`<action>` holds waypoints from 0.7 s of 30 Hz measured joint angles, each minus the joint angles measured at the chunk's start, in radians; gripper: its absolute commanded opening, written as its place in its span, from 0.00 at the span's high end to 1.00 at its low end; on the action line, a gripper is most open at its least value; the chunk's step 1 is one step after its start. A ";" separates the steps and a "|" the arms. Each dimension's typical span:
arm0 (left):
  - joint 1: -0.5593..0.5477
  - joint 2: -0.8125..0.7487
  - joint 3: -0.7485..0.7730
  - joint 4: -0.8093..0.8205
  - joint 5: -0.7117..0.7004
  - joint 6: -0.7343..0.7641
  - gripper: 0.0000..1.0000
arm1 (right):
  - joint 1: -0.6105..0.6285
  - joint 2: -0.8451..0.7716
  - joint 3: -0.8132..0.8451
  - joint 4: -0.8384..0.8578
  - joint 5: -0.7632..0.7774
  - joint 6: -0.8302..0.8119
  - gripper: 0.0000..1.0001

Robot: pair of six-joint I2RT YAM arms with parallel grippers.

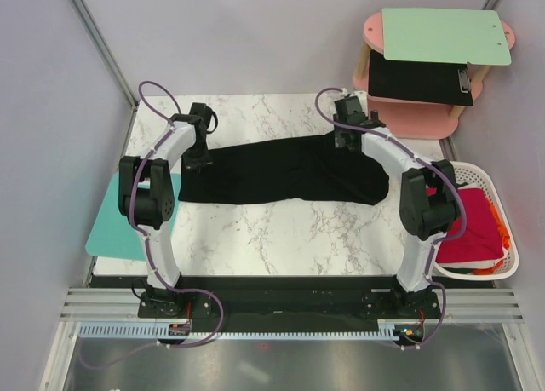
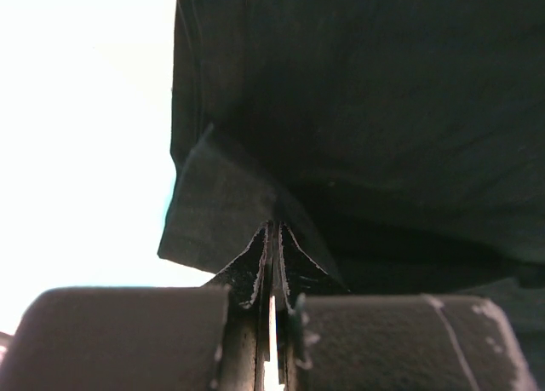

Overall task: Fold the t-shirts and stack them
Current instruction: Fold the other side of the tshirt into a rectangle

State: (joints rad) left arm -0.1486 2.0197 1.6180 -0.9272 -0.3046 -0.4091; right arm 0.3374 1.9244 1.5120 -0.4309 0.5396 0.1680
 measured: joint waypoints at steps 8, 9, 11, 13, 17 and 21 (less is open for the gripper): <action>-0.003 0.000 -0.074 -0.002 0.011 0.000 0.98 | -0.094 -0.067 -0.059 -0.001 -0.176 0.038 0.14; -0.003 0.001 -0.075 -0.001 0.015 0.000 0.98 | -0.090 -0.067 -0.065 0.002 -0.220 0.038 0.14; -0.002 0.007 -0.075 0.002 0.018 0.000 0.98 | -0.079 -0.067 -0.076 0.005 -0.288 0.038 0.14; 0.001 0.018 -0.075 0.008 0.019 0.000 0.98 | -0.062 -0.067 -0.085 0.007 -0.341 0.037 0.14; 0.011 0.050 -0.081 0.019 0.022 0.000 0.98 | -0.023 -0.067 -0.091 0.012 -0.386 0.033 0.14; 0.018 0.060 -0.085 0.019 0.026 0.001 0.98 | 0.011 -0.066 -0.096 0.020 -0.407 0.027 0.15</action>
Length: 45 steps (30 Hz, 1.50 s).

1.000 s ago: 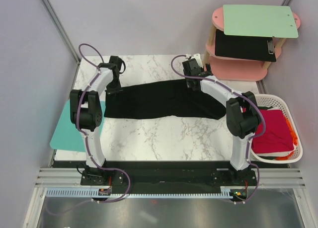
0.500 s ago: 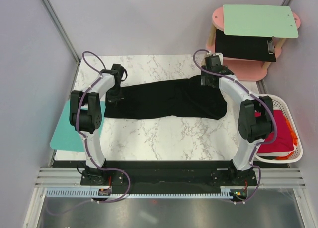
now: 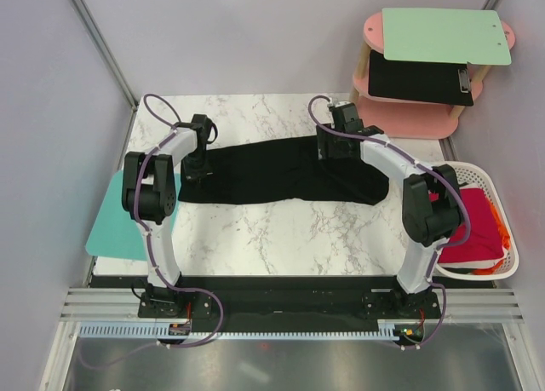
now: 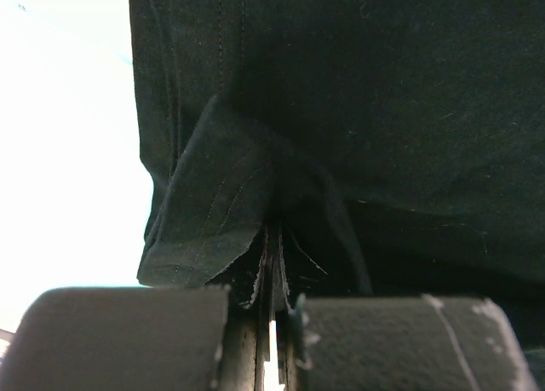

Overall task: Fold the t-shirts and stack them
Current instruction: Fold the other side of the tshirt into a rectangle

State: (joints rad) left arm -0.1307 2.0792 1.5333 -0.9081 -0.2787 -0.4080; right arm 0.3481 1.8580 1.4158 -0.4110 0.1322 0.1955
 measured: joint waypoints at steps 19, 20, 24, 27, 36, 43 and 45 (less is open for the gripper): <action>0.029 -0.011 0.006 -0.045 -0.035 0.028 0.06 | 0.045 0.139 0.010 0.012 0.147 -0.008 0.29; 0.029 -0.011 0.006 -0.045 -0.035 0.028 0.06 | 0.045 0.139 0.014 0.012 0.155 -0.008 0.29; 0.029 -0.011 0.006 -0.045 -0.035 0.028 0.06 | 0.045 0.139 0.027 0.015 0.169 -0.008 0.28; 0.029 -0.011 0.006 -0.045 -0.035 0.028 0.06 | 0.045 0.139 0.029 0.015 0.180 -0.008 0.28; 0.029 -0.011 0.006 -0.045 -0.035 0.028 0.06 | 0.045 0.139 0.036 0.016 0.177 -0.008 0.27; 0.029 -0.011 0.006 -0.045 -0.035 0.029 0.06 | 0.045 0.138 0.036 0.016 0.176 -0.009 0.27; 0.029 -0.011 0.006 -0.045 -0.035 0.029 0.06 | 0.045 0.138 0.036 0.016 0.176 -0.009 0.27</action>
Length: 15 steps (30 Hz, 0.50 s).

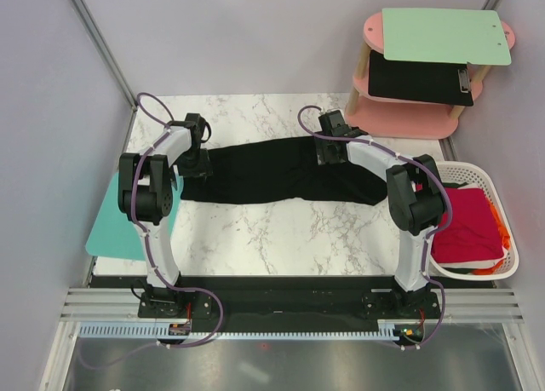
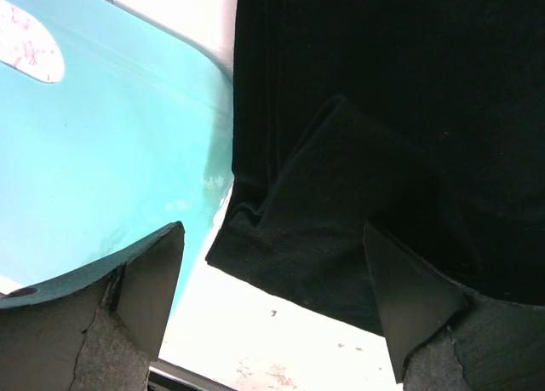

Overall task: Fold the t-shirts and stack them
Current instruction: Fold the other side of the tshirt into a rectangle

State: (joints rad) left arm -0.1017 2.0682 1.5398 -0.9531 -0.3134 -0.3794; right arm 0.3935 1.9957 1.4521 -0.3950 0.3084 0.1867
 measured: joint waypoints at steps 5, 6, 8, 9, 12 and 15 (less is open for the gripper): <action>-0.001 0.000 0.000 0.000 0.000 0.001 0.06 | 0.000 0.000 0.000 0.000 -0.001 0.000 0.26; -0.001 0.000 0.000 0.000 0.000 0.001 0.06 | 0.000 0.000 0.000 0.000 -0.001 0.000 0.26; -0.001 0.000 0.000 0.000 0.000 0.001 0.06 | 0.000 -0.001 0.000 0.000 -0.005 0.000 0.25; -0.002 0.000 0.000 0.000 -0.001 0.002 0.06 | 0.000 -0.001 0.000 0.000 -0.007 0.000 0.24; -0.003 0.001 0.000 0.000 -0.002 0.003 0.06 | 0.000 -0.003 0.002 0.005 -0.031 -0.001 0.20; -0.003 0.001 0.000 0.001 -0.003 0.003 0.05 | 0.000 -0.011 0.002 0.019 -0.070 -0.005 0.17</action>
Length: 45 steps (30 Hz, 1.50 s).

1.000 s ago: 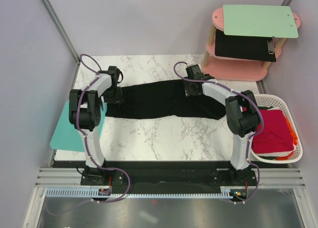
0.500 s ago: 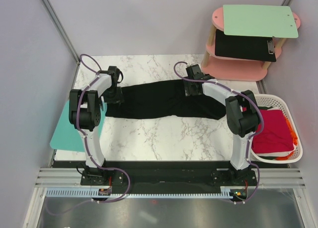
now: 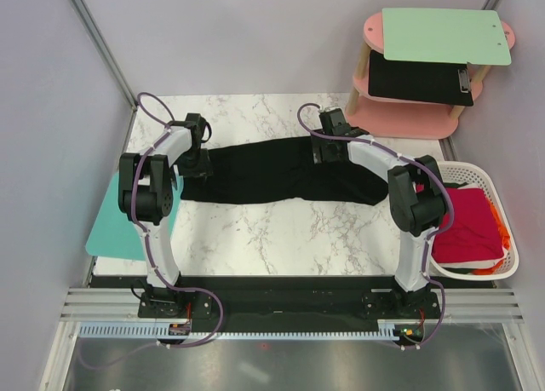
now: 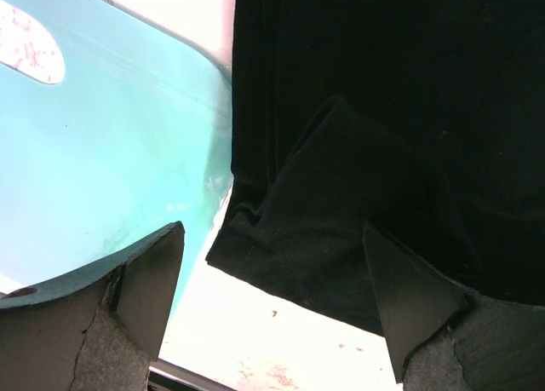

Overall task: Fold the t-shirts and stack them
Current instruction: Fold the other side of the tshirt into a rectangle

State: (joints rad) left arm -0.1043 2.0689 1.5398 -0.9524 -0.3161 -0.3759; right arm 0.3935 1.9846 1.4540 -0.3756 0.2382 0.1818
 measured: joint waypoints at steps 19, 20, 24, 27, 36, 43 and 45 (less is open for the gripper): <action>-0.019 0.001 0.000 0.004 -0.023 0.010 0.06 | -0.006 -0.023 0.000 0.024 0.057 -0.006 0.21; -0.020 0.001 0.000 0.005 -0.024 0.011 0.06 | -0.007 -0.023 0.000 0.024 0.061 -0.006 0.21; -0.022 0.001 0.000 0.005 -0.024 0.012 0.06 | -0.017 -0.022 0.002 0.024 0.081 -0.005 0.21; -0.022 0.001 0.000 0.005 -0.024 0.012 0.06 | -0.023 -0.022 0.002 0.024 0.085 -0.005 0.22; -0.022 0.001 0.000 0.005 -0.024 0.013 0.06 | -0.026 -0.001 0.002 0.024 0.082 -0.003 0.23; -0.022 0.000 0.000 0.005 -0.024 0.014 0.06 | -0.026 0.039 0.002 0.023 0.081 -0.002 0.28; -0.022 -0.002 0.000 0.006 -0.024 0.015 0.06 | -0.026 0.049 0.002 0.023 0.081 -0.002 0.41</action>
State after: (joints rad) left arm -0.1261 2.0674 1.5398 -0.9466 -0.3401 -0.3611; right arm 0.3672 2.0338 1.4563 -0.3531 0.3195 0.1795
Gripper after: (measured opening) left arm 0.938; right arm 0.735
